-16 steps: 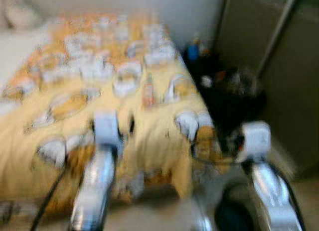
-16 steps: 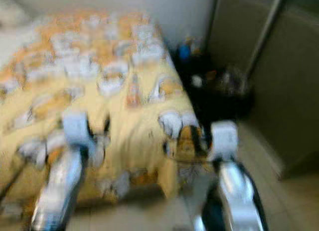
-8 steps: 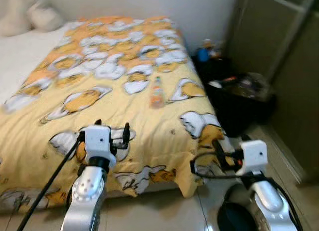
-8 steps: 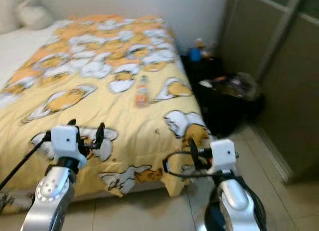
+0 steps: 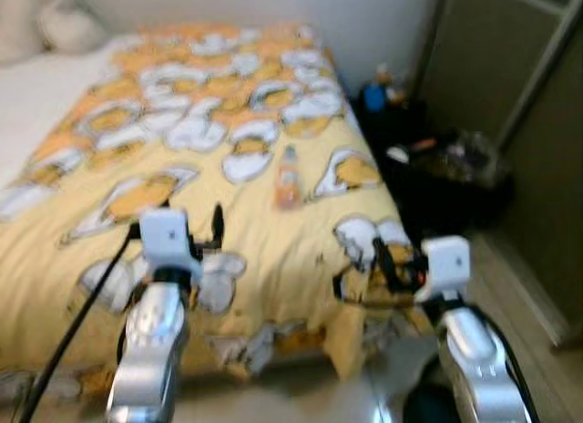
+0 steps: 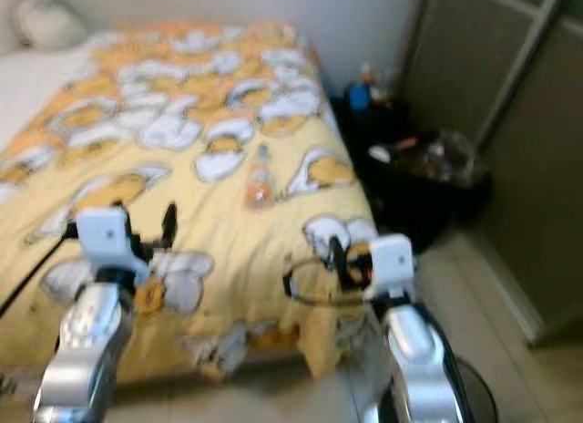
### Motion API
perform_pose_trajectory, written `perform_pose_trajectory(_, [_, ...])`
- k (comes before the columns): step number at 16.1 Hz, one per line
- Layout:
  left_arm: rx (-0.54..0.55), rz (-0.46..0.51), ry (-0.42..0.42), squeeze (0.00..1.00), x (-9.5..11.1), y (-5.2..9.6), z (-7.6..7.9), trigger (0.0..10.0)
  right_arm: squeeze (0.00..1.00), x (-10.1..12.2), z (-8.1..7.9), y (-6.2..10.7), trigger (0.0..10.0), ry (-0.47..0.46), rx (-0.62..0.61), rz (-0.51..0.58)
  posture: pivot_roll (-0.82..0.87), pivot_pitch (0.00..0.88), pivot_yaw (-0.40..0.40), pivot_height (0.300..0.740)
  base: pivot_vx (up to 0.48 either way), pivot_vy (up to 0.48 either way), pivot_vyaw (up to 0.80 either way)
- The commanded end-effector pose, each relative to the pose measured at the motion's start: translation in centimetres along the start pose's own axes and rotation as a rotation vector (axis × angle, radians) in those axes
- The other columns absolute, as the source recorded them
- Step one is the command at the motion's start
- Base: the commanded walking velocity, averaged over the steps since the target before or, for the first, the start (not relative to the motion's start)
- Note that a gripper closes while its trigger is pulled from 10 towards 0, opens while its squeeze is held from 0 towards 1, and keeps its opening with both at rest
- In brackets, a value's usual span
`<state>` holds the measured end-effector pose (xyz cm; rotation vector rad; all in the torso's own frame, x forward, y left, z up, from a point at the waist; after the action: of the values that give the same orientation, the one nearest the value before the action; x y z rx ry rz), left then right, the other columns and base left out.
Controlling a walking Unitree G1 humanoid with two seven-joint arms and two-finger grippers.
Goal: Clean up the room
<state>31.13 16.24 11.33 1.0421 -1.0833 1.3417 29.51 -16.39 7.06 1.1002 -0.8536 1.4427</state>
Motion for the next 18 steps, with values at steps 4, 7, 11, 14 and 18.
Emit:
perform_pose_trajectory(4, [-0.023, 0.014, 0.027, 0.00, 0.5, -0.5, 1.2, 10.0, 0.00, -0.1, 0.9, -0.4, 10.0, -0.001, -0.023, -0.003, -0.16, 0.000, 0.049, 0.740, 0.475, 0.000, 0.00])
perform_pose_trajectory(7, [-0.025, 0.018, 0.035, 0.00, 0.6, -0.6, 1.3, 10.0, 0.00, 0.4, 0.5, -0.8, 10.0, -0.009, -0.009, 0.013, -0.15, 0.000, 0.047, 0.740, 0.480, 0.000, 0.00])
perform_pose_trajectory(11, [-0.028, 0.006, 0.000, 0.00, 0.4, -1.1, 1.6, 10.0, 0.00, 3.0, -0.6, -3.8, 10.0, -0.093, 0.012, 0.061, -0.16, 0.000, 0.062, 0.740, 0.331, 0.280, 0.00])
perform_pose_trajectory(14, [-0.053, 0.002, -0.055, 0.00, 1.5, -2.6, 1.2, 10.0, 0.00, 3.7, -1.8, -8.0, 10.0, -0.168, 0.025, -0.009, -0.12, 0.000, 0.085, 0.740, 0.000, 0.000, 0.00])
perform_pose_trajectory(18, [-0.279, -0.139, -0.220, 0.00, 3.6, -3.9, 0.3, 10.0, 0.00, 3.7, -6.8, -11.3, 10.0, -0.146, 0.153, -0.146, 0.00, 0.051, 0.126, 0.740, 0.000, 0.000, 0.00])
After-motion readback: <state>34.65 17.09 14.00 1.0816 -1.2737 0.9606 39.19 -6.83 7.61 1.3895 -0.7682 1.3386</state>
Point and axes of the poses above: a point about 5 cm out from each wrist's last joint towards the gripper, its own y axis pointing back from the gripper into the wrist, its own x axis along the axis of the wrist's last joint, z = x × y, the point moved 5 cm from there along -y, pointing out of the wrist towards the gripper, and after that the axes turned 13 degrees about y, right-handed, at the moved point
